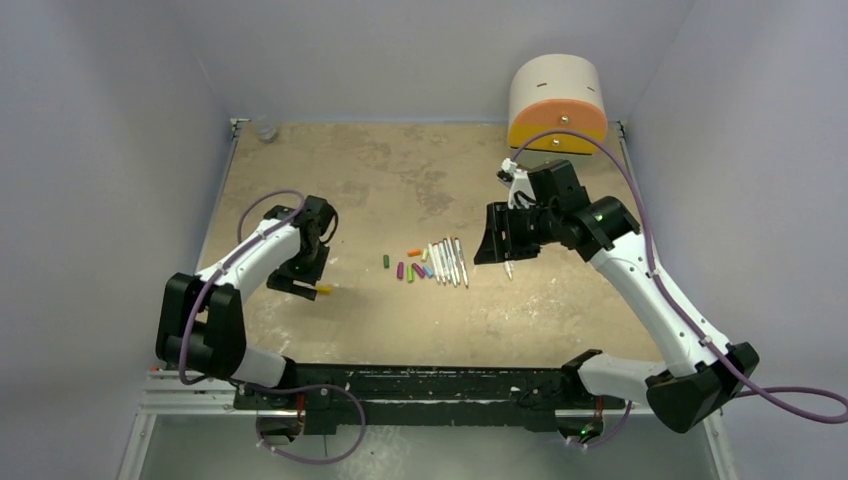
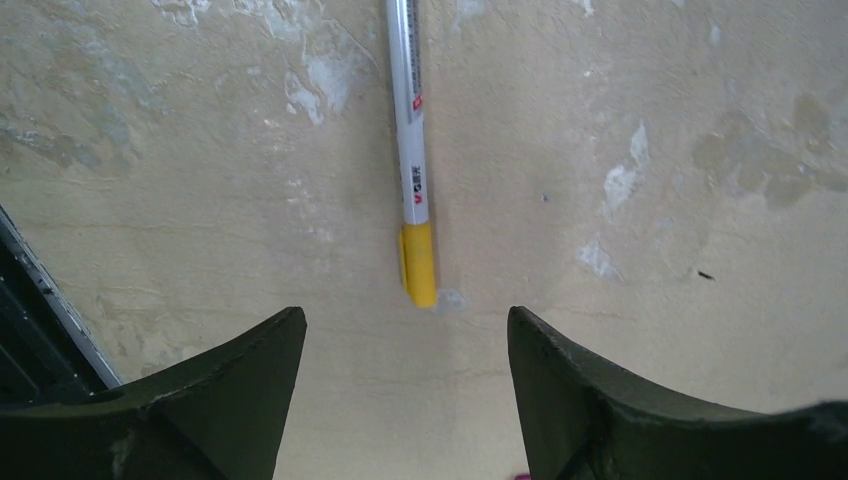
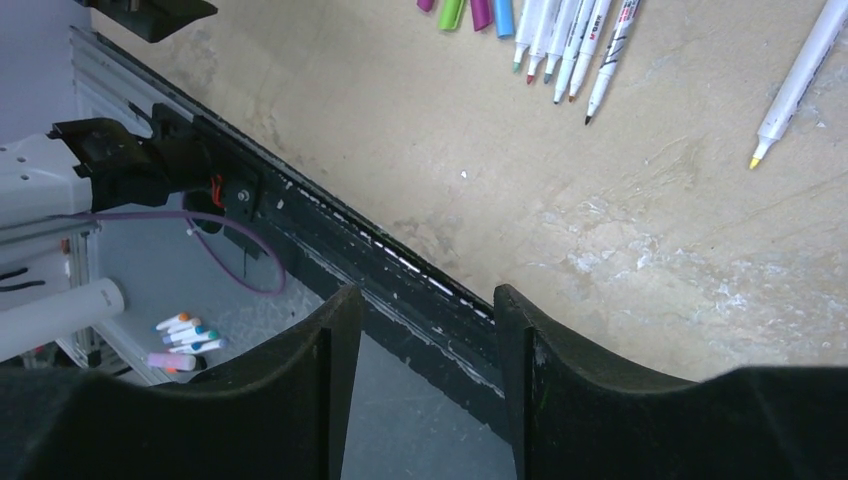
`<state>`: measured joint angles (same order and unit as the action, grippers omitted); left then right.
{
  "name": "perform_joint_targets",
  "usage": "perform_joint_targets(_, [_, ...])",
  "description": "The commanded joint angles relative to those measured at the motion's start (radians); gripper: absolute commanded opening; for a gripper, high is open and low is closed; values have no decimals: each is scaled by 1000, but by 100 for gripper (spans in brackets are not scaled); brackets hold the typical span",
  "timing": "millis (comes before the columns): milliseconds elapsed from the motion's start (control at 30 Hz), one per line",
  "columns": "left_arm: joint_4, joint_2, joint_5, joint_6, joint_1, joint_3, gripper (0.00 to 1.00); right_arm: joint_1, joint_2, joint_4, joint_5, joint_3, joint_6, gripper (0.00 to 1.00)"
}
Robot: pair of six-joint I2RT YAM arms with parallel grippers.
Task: Open the pen caps
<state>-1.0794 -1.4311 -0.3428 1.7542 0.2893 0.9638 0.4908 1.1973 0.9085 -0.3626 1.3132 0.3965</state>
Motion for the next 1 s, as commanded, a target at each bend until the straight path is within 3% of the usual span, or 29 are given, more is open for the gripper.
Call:
perform_joint_targets(0, [18, -43, 13, -18, -41, -9, 70, 3, -15, -9, 15, -1, 44, 52])
perform_joint_targets(367, [72, -95, 12, -70, -65, -54, 56, 3, 51, -20, 41, 34, 43, 49])
perform_joint_targets(533, [91, -87, 17, -110, -65, -110, 44, 2, 62, -20, 51, 34, 37, 49])
perform_joint_targets(633, [111, -89, 28, -131, -65, -138, 33, 2, 62, -22, 49, 24, 42, 49])
perform_joint_targets(800, [154, -97, 56, -187, -65, -164, 0, 2, 57, -39, 42, 8, 56, 48])
perform_joint_targets(967, [178, -130, 72, -340, -62, -84, 0, 2, 58, -46, 44, 0, 57, 48])
